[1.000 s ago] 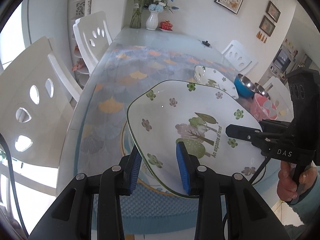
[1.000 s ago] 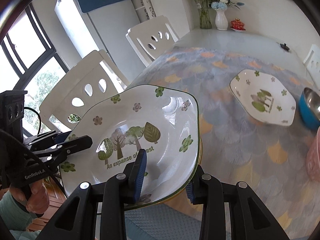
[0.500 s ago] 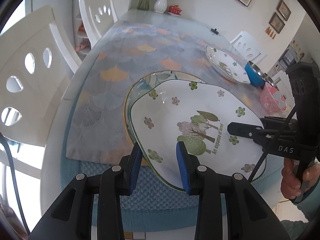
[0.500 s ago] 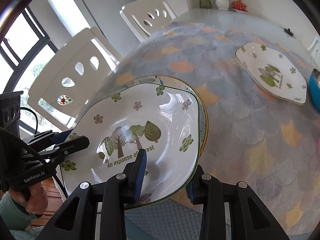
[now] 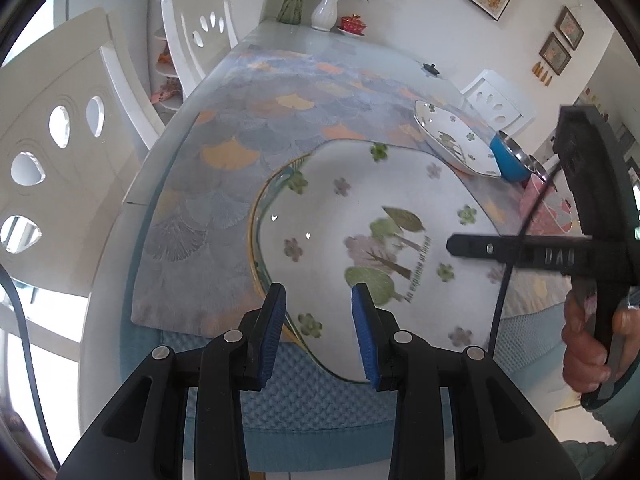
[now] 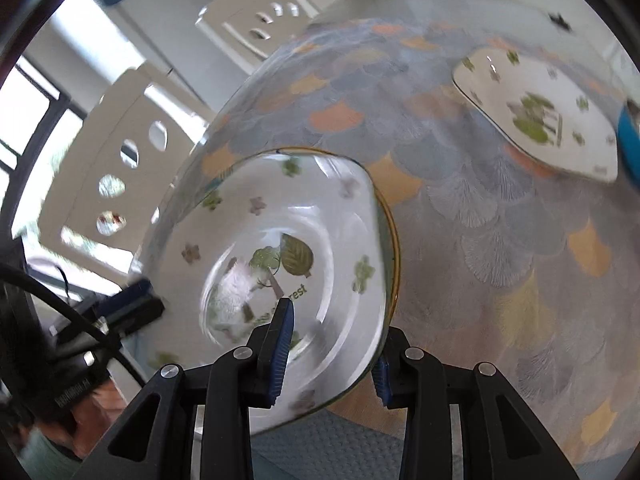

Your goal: Organize plates and bowls

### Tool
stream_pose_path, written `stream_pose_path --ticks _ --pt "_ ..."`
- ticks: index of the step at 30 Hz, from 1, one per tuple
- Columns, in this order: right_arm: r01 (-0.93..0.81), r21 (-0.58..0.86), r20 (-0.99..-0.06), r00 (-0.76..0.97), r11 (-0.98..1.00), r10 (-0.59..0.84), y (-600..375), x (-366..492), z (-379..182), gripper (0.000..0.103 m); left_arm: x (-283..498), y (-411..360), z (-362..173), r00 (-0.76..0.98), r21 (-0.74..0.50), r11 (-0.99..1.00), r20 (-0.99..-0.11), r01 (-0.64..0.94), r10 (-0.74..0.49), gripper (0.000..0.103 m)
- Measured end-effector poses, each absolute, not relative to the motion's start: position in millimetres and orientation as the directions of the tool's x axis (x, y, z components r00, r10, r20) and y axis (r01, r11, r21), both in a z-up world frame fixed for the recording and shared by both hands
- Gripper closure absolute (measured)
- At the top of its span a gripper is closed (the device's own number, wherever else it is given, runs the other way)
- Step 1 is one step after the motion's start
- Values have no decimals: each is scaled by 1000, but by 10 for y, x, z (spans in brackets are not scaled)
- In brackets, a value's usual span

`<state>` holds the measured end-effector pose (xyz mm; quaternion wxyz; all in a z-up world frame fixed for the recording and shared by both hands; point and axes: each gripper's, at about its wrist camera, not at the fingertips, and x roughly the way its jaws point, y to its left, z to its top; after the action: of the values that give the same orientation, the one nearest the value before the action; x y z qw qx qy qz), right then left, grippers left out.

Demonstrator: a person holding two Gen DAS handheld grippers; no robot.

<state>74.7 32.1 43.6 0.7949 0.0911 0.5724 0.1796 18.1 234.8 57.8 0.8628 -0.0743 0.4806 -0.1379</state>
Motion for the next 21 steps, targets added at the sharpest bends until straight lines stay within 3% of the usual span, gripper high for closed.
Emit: stream_pose_path --ticks 5,12,16,21 --pt "-149 319 -889 295 936 350 240 772 590 68 164 2366 635 504 -259 953 -808 159 -304 72" --pt "-152 343 -838 396 927 376 0 678 1069 67 227 2447 1054 572 -268 950 -759 162 -312 72" --pt "-166 322 -806 469 932 362 -96 589 1354 51 318 2349 1529 655 -237 946 -683 219 -323 71" --pt "-140 270 -781 547 952 302 -224 535 1567 50 525 2134 1919 714 -194 936 -606 294 -350 63"
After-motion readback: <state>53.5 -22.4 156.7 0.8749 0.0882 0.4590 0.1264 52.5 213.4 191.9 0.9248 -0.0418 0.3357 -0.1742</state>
